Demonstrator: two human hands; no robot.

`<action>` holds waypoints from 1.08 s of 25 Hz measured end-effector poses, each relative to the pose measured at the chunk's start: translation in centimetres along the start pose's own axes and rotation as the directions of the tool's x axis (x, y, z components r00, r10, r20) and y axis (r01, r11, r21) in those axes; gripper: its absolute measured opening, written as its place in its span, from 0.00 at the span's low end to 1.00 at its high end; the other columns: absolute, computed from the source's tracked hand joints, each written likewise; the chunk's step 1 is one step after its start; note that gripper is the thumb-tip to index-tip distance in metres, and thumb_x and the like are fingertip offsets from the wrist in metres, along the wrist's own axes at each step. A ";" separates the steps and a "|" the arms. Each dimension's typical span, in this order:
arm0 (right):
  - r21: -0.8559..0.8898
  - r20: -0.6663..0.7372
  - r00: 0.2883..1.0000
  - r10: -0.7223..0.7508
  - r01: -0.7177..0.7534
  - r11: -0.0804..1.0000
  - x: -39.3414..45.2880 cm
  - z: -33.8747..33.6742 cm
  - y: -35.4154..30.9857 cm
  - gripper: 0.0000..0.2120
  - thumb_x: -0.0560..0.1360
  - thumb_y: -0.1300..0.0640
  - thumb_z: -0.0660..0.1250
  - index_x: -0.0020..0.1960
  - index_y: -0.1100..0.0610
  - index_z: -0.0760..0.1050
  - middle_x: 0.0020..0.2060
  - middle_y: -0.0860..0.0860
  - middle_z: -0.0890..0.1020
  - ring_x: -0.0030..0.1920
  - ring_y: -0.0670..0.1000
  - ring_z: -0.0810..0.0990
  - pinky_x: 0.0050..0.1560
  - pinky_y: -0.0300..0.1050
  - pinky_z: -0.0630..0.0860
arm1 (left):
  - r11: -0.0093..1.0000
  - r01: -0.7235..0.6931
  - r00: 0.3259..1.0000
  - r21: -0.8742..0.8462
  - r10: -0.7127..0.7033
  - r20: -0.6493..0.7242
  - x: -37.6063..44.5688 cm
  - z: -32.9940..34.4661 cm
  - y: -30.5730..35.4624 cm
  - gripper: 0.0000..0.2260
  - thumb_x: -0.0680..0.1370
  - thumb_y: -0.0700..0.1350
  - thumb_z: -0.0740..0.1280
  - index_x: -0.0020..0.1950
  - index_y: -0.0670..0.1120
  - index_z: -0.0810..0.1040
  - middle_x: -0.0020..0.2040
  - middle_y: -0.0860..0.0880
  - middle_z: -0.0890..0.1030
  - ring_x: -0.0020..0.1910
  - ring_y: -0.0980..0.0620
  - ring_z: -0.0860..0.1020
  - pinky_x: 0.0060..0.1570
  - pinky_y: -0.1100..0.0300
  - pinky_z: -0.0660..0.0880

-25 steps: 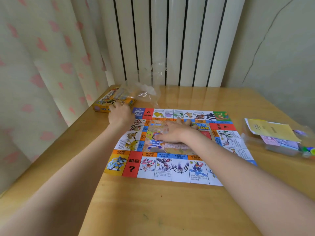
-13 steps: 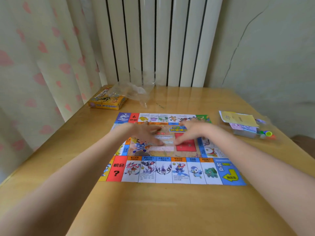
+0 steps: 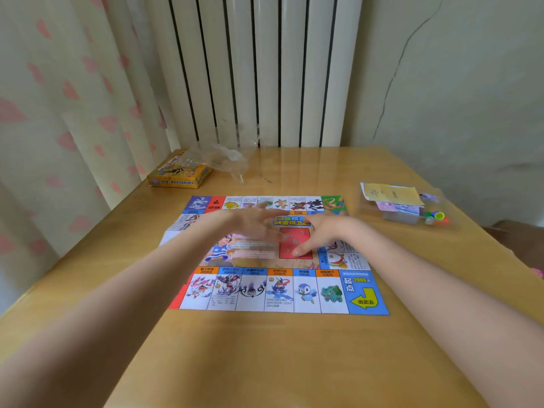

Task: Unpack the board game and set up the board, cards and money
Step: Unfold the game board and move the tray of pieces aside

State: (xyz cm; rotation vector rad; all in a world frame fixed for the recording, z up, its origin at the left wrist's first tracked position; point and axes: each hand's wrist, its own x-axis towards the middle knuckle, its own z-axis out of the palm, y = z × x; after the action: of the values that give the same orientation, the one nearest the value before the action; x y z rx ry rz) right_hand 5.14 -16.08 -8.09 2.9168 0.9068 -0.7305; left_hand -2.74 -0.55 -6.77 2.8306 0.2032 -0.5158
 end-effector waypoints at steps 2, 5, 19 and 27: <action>-0.015 -0.041 0.999 -0.029 0.029 0.999 -0.4 0.3 0.6 0.48 0.65 0.30 0.67 0.76 0.50 0.53 0.75 0.53 0.57 0.75 0.59 0.51 0.72 0.55 0.54 | 0.996 0.021 0.999 0.084 -0.024 0.046 0.4 0.5 2.0 0.33 0.75 0.64 0.60 0.75 0.62 0.47 0.78 0.48 0.42 0.76 0.44 0.49 0.72 0.43 0.53; 0.044 -0.123 0.984 -0.132 0.138 0.989 -1.8 -0.1 2.5 0.33 0.73 0.41 0.66 0.73 0.51 0.60 0.71 0.51 0.64 0.73 0.54 0.57 0.70 0.48 0.53 | 0.974 0.036 0.990 0.222 -0.064 0.122 0.6 0.9 2.9 0.36 0.74 0.66 0.58 0.76 0.61 0.43 0.78 0.46 0.43 0.76 0.44 0.50 0.72 0.42 0.55; 0.322 -0.523 0.849 0.074 0.117 0.940 -1.7 -3.8 7.3 0.12 0.75 0.61 0.64 0.58 0.58 0.77 0.61 0.55 0.77 0.61 0.55 0.75 0.54 0.42 0.71 | 0.989 -0.143 0.961 0.038 0.148 -0.236 2.4 -1.8 7.6 0.22 0.78 0.50 0.64 0.72 0.49 0.65 0.70 0.46 0.70 0.66 0.46 0.70 0.60 0.56 0.68; 0.308 -0.493 0.770 0.405 -0.281 0.909 0.5 -4.7 17.0 0.22 0.76 0.50 0.61 0.66 0.58 0.66 0.65 0.60 0.70 0.67 0.61 0.65 0.64 0.51 0.66 | 0.878 -0.113 0.904 -0.466 -0.104 -0.415 10.7 -1.6 15.0 0.20 0.79 0.44 0.62 0.69 0.38 0.68 0.67 0.41 0.73 0.66 0.45 0.71 0.61 0.59 0.67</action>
State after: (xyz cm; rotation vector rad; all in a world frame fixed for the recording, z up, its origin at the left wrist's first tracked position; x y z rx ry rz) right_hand 16.61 -29.32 -6.39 3.4124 0.2565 0.0553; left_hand 10.40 -13.55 -5.86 2.4018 0.3521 0.1654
